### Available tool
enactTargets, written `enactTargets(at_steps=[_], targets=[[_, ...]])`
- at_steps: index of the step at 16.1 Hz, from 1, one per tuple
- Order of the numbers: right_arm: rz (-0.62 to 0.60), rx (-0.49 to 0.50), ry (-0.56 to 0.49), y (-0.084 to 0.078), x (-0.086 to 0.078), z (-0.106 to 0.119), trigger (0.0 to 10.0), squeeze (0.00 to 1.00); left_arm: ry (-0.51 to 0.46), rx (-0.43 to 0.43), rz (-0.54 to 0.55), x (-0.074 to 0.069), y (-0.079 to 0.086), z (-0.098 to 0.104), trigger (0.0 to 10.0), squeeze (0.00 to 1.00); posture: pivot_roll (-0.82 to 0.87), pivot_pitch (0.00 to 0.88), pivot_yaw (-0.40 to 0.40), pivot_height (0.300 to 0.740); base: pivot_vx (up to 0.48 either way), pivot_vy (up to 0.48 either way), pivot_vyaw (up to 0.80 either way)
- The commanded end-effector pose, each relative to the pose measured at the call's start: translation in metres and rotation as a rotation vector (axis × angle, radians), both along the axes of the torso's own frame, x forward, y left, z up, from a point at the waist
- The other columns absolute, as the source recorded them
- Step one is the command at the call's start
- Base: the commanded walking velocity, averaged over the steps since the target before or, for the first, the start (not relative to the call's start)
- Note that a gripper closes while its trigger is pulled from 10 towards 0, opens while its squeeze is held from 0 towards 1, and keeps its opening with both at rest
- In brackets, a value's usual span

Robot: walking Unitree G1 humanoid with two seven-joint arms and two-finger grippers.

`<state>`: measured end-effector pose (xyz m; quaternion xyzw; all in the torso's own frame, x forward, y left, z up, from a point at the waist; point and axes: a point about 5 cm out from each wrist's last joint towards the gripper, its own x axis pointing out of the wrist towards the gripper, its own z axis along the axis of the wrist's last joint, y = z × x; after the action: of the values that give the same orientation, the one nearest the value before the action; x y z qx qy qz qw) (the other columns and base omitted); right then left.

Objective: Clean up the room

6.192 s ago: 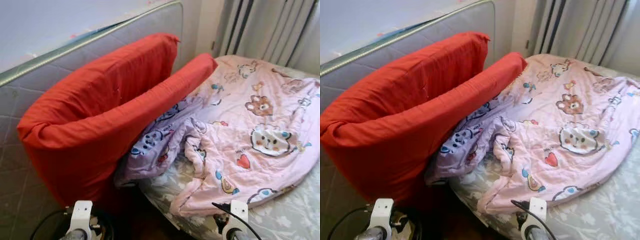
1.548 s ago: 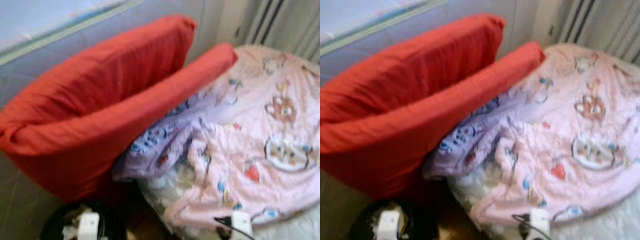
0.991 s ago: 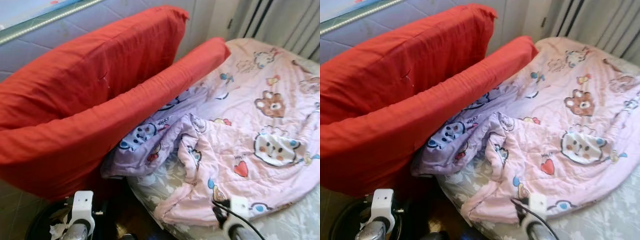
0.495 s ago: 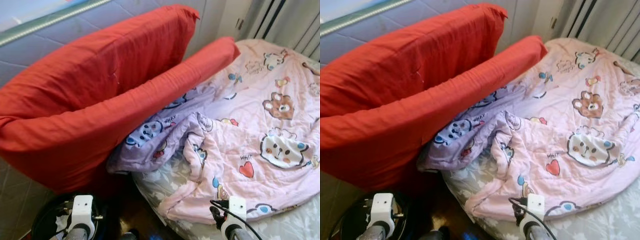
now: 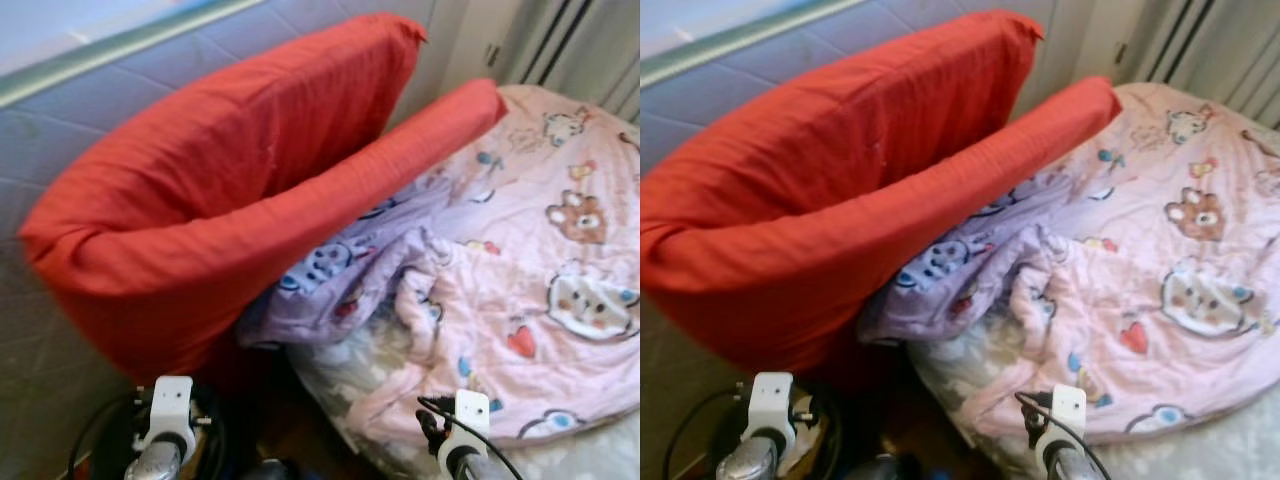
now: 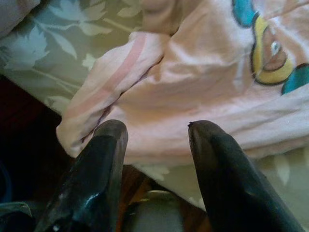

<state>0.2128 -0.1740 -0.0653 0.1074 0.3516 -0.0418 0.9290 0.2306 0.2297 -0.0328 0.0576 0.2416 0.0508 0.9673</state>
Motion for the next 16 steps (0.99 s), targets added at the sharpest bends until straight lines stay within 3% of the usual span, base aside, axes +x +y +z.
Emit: enactTargets(at_steps=[1,6,13,16], targets=[[-0.03,-0.004,0.039,-0.007,-0.011,-0.006,10.0,0.0,0.047,0.004,-0.017,-0.011,-0.005,-0.009,10.0,0.0,0.16,0.198,-0.023,0.74,0.0,0.0,0.0],[-0.058,0.003,-0.001,-0.009,0.001,0.001,10.0,0.0,0.015,-0.006,-0.017,-0.008,-0.004,-0.006,10.0,0.0,0.17,0.203,-0.022,0.74,0.0,0.0,0.0],[-0.077,0.004,-0.012,-0.011,0.002,0.003,10.0,0.0,0.012,-0.002,-0.038,-0.005,-0.009,-0.005,10.0,0.0,0.16,0.223,-0.021,0.74,0.0,0.0,0.0],[-0.222,0.051,-0.07,-0.023,0.016,0.013,10.0,0.0,-0.037,0.008,-0.051,0.004,-0.01,0.003,10.0,0.0,0.17,0.231,-0.021,0.74,0.0,0.0,0.0]])
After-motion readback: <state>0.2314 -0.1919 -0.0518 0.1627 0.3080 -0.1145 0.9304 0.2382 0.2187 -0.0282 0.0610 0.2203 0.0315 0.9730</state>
